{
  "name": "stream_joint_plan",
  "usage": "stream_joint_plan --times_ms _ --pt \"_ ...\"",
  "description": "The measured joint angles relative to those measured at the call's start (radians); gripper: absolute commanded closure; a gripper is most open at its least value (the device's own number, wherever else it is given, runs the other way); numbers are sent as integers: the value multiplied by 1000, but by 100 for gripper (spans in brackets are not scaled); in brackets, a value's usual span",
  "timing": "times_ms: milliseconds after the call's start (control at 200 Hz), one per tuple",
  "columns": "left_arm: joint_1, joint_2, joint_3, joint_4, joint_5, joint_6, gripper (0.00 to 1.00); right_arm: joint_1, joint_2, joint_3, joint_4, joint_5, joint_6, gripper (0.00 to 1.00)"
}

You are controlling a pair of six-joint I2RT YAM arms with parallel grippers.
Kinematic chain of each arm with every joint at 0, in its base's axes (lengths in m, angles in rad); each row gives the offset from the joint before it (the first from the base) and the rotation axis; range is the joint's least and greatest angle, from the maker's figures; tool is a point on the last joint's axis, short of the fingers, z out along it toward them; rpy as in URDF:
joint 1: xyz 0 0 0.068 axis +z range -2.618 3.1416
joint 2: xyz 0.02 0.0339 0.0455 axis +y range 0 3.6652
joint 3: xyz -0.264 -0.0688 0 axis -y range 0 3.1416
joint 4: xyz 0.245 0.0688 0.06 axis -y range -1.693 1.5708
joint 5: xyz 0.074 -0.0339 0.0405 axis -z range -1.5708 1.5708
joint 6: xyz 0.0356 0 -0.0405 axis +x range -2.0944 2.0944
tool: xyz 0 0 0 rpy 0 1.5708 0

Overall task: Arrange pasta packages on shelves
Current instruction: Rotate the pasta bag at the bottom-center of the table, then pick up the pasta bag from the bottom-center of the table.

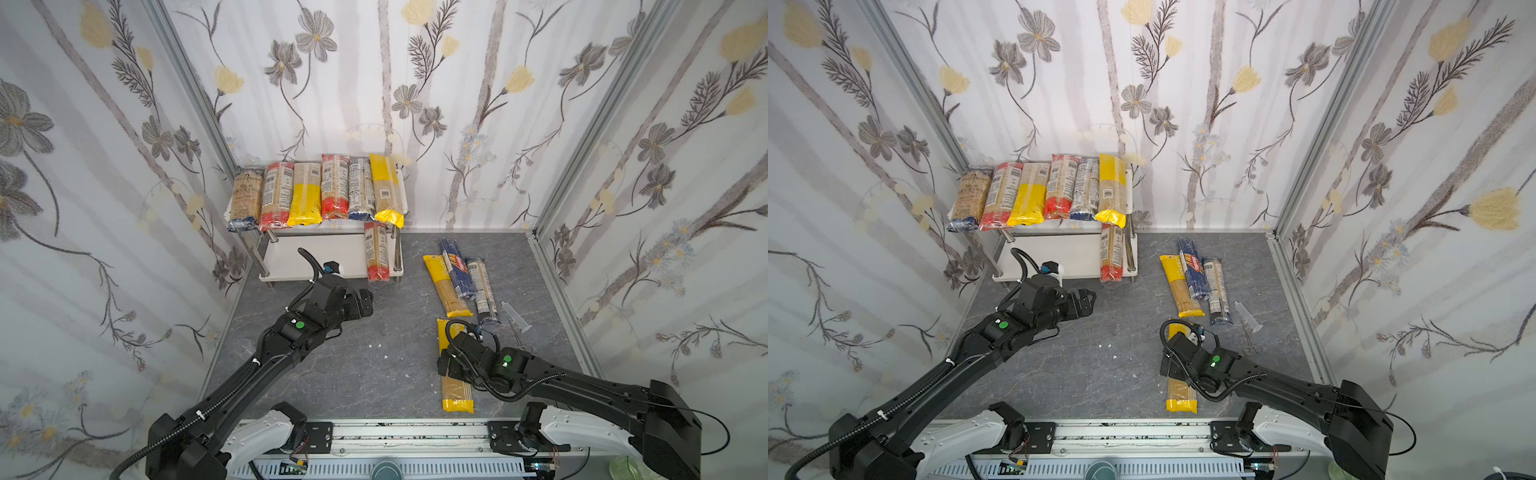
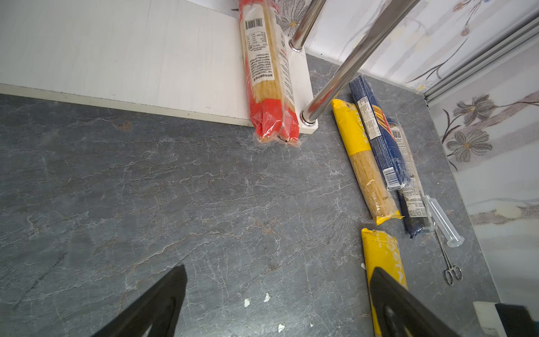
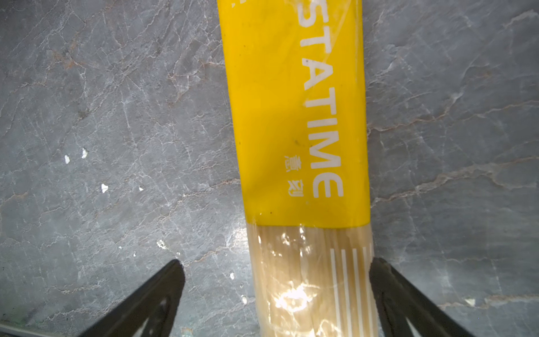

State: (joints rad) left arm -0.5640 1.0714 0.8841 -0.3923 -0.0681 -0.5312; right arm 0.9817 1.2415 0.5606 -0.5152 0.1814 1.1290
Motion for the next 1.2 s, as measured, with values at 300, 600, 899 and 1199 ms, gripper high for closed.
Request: stream_joint_plan --times_ms 300,600,899,1199 --pt "-2 -1 -24 10 -26 0 0 0 59 -1 41 -27 -58 0" --pt "-2 -72 -75 17 -34 -11 0 51 111 39 10 -25 -59 0" --pt "-2 -100 -97 19 -14 5 0 124 78 13 -66 -3 64 0" --pt "-2 -164 -124 21 17 26 0 225 173 6 -80 23 173 0"
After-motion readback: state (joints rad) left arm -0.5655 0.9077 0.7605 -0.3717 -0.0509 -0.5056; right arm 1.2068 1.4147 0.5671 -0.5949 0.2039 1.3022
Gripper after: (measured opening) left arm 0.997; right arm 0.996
